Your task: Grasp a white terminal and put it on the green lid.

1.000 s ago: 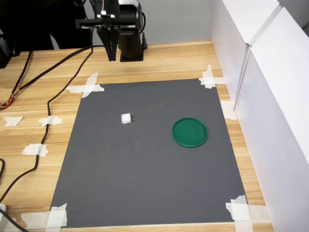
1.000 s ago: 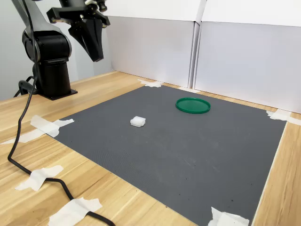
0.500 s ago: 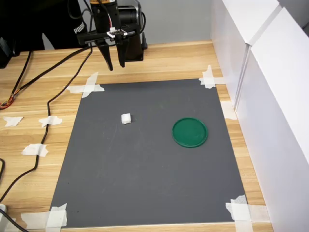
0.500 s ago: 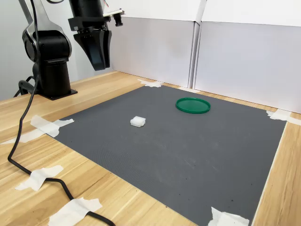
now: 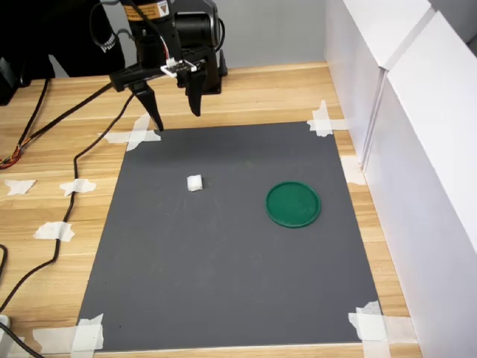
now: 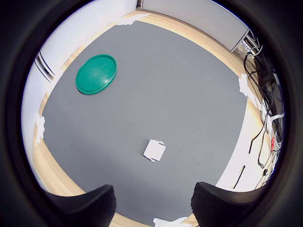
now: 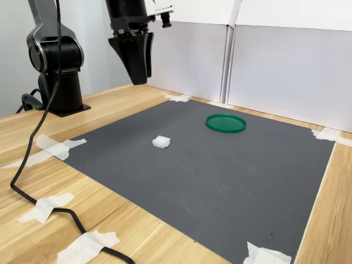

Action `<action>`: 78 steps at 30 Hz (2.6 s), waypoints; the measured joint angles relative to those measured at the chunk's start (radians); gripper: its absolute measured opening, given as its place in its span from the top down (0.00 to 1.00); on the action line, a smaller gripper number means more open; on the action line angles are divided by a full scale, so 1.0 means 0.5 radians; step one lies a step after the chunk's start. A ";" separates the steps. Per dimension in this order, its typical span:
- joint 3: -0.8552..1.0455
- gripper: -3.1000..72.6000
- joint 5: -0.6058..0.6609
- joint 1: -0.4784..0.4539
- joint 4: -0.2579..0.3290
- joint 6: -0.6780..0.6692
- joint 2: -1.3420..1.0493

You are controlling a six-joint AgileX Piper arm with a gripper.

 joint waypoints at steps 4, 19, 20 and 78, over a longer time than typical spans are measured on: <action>-0.034 0.06 -0.003 0.000 -0.005 -0.128 0.141; -0.040 0.06 -0.190 0.000 0.022 -0.293 0.275; -0.040 0.06 -0.182 0.000 0.033 -0.301 0.298; 0.135 0.48 -0.594 0.115 -0.101 -0.298 0.697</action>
